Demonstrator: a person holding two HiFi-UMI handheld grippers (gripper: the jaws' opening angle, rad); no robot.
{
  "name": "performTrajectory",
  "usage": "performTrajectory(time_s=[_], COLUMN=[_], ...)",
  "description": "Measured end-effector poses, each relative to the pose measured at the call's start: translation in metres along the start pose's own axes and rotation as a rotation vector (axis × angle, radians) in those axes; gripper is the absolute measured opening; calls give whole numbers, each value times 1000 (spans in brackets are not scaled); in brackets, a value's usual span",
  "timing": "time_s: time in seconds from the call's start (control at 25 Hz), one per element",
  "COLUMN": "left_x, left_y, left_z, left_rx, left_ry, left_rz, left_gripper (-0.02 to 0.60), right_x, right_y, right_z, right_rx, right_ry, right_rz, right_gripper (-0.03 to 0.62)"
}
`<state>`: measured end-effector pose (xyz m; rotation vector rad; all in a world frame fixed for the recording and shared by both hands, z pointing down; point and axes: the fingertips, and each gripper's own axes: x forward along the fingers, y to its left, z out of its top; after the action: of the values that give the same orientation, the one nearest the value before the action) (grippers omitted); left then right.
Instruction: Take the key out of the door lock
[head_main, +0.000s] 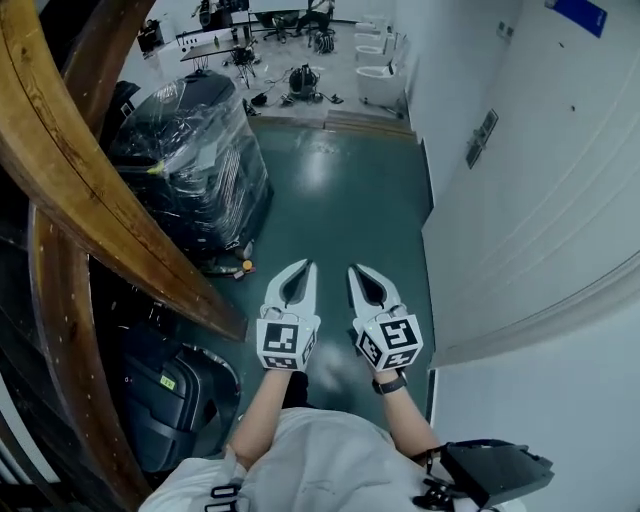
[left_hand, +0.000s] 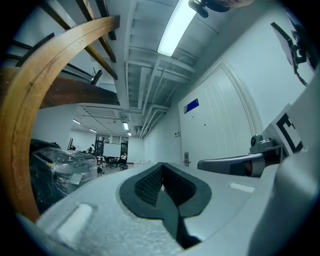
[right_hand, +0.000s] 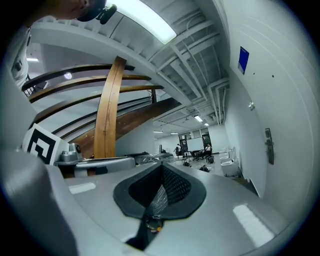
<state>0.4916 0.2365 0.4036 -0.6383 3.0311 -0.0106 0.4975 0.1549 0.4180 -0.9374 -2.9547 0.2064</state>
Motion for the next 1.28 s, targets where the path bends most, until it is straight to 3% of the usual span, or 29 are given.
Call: performTrajectory(time_s=[0.32,0.56,0.92,1.04,1.28], left_x=[118,202,379,453,589], left_y=[112,176,212,206,196], left_z=[24,8,-17,-7,14], left_rx=[-43,-84,-87,-66,-35], left_ry=[-84,-49,-35,-31,-71], left_rz=[-89,-114,-146,-195,-275], left_gripper=[0,0,0,0,0], right_x=[178,259,367,400,442], right_y=[-40,-82,-233,-294,-412], right_z=[23,29,28,41,83], right_rx=[36,1,47,67,6], right_ry=[-27,-25,-56,-66,-139], right_rz=[-24,-65,-136,-157,-222], right_gripper=[-9,-9,-9,-9,-9])
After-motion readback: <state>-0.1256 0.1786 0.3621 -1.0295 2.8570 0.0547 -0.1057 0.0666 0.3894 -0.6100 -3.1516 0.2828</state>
